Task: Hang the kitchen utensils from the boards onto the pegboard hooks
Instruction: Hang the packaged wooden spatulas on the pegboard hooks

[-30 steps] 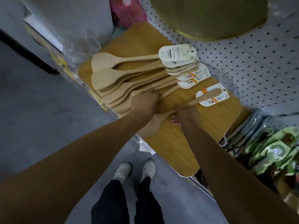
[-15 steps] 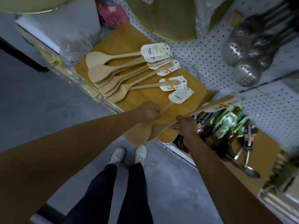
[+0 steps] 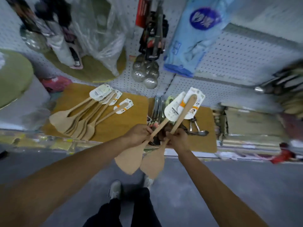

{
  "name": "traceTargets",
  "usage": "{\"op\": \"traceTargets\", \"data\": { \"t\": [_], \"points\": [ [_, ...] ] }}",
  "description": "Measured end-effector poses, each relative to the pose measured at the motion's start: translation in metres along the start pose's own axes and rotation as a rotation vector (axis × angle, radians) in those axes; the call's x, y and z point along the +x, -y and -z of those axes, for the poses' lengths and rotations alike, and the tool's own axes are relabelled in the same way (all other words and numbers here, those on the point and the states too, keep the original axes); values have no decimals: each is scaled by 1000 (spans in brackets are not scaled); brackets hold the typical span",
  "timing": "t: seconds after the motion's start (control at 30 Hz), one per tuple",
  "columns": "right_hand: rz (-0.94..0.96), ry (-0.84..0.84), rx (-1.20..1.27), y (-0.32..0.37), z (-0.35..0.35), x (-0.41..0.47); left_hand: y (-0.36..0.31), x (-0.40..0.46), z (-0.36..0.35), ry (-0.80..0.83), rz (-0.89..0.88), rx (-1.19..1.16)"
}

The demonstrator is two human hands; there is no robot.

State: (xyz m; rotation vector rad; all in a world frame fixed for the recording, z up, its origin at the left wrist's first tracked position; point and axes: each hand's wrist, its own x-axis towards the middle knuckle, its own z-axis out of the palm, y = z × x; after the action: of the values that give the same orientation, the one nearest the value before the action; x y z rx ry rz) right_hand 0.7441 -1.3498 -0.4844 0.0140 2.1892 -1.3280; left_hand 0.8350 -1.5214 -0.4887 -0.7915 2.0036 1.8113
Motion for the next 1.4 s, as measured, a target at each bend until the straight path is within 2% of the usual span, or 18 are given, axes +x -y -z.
{"op": "traceTargets", "data": {
  "t": [0.1,0.3,0.67,1.0,1.27,1.4],
  "points": [
    [60,-61,114,20,46,-33,-42,-14,-26,76,-42,-31],
    [201,-209,76,41,142,-76,-125,-38,-88,189,-228,-21],
    [399,-352,200,3,319,-113,-217,-29,-248,225,-425,-44],
    [386,-409,243,-70,524,-119,-292,-14,-427,245,-553,-10],
    [407,-453,249,-87,635,-109,-348,3,-534,256,-625,-59],
    [414,-497,303,-95,677,-95,-372,27,-581,312,-635,-33]
  ]
}}
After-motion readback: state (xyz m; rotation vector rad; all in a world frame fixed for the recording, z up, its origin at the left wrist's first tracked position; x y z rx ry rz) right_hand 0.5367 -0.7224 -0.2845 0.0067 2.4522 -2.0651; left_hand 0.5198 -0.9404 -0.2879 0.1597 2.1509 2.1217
